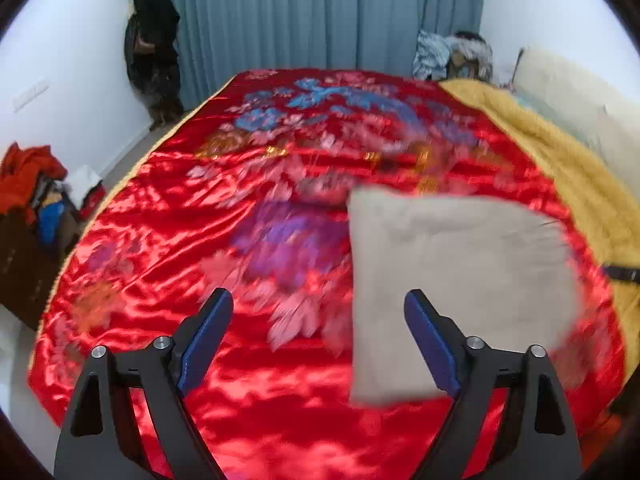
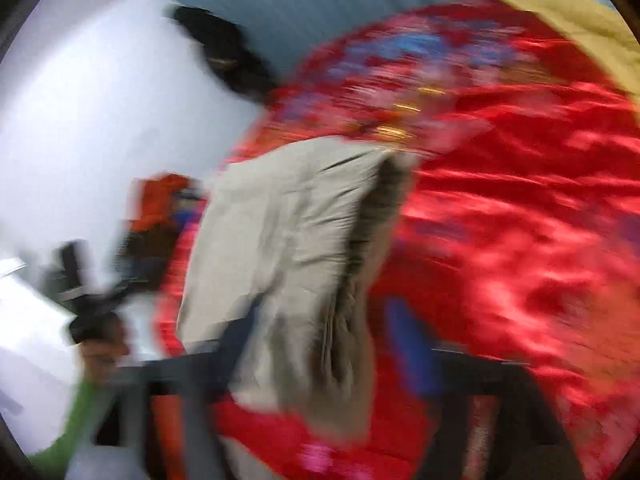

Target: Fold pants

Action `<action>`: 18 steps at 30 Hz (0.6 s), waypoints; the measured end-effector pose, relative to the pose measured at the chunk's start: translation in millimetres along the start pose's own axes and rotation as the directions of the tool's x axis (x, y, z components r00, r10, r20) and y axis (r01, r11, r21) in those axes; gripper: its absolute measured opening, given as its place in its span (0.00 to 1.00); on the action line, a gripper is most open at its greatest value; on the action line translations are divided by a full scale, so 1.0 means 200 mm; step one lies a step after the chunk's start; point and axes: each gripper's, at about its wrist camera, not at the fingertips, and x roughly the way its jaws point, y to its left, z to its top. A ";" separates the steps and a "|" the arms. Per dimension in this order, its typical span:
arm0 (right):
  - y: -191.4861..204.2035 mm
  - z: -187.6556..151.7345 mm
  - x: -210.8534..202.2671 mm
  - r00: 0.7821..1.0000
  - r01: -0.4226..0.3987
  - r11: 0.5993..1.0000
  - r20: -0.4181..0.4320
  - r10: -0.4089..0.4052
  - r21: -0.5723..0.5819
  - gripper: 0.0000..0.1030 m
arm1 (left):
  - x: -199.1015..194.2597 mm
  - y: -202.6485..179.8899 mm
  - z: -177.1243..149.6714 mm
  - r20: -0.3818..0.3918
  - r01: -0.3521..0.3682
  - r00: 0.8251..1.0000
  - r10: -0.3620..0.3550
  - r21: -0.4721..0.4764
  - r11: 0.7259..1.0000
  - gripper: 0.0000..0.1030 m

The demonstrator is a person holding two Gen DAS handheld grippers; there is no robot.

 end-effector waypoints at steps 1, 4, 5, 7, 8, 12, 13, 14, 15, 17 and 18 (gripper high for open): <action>0.00 -0.05 -0.03 0.998 0.066 0.997 0.007 -0.066 -0.038 1.00 | -0.01 0.00 -0.07 -0.005 -0.005 1.000 0.005 0.004 1.000 0.89; 0.01 -0.23 -0.13 0.977 0.213 0.973 0.030 -0.211 -0.095 1.00 | -0.07 0.00 -0.32 -0.004 -0.049 0.999 0.049 -0.014 0.999 0.93; 0.03 -0.30 -0.17 0.972 0.234 0.967 0.036 -0.231 -0.105 1.00 | -0.09 -0.02 -0.38 -0.017 -0.054 0.998 0.053 -0.017 0.998 0.94; 0.13 -0.41 -0.20 0.966 0.257 0.958 0.044 -0.253 -0.126 1.00 | -0.13 -0.08 -0.49 -0.077 -0.041 0.996 0.041 0.005 0.999 0.94; 0.18 -0.47 -0.20 0.964 0.267 0.955 0.033 -0.265 -0.132 1.00 | -0.14 -0.12 -0.52 -0.126 -0.039 0.991 0.041 0.022 0.999 0.94; 0.33 -0.70 -0.19 0.950 0.310 0.944 0.012 -0.311 -0.110 1.00 | -0.25 -0.23 -0.65 -0.166 -0.078 0.983 0.082 0.030 0.996 0.94; 0.35 -0.76 -0.20 0.951 0.308 0.946 0.015 -0.308 -0.098 1.00 | -0.29 -0.25 -0.67 -0.163 -0.074 0.983 0.078 0.026 0.997 0.94; 0.37 -0.82 -0.19 0.952 0.307 0.948 0.017 -0.306 -0.082 1.00 | -0.31 -0.25 -0.67 -0.164 -0.067 0.984 0.071 0.026 0.997 0.94; 0.39 -0.86 -0.19 0.951 0.308 0.949 0.017 -0.308 -0.069 1.00 | -0.33 -0.27 -0.68 -0.163 -0.065 0.984 0.068 0.027 0.998 0.94; 0.42 -0.95 -0.19 0.948 0.317 0.948 0.013 -0.317 -0.032 1.00 | -0.36 -0.28 -0.69 -0.157 -0.070 0.985 0.074 0.031 0.997 0.94; 0.43 -0.96 -0.18 0.947 0.321 0.947 0.011 -0.321 -0.022 1.00 | -0.37 -0.28 -0.68 -0.153 -0.075 0.985 0.080 0.036 0.996 0.94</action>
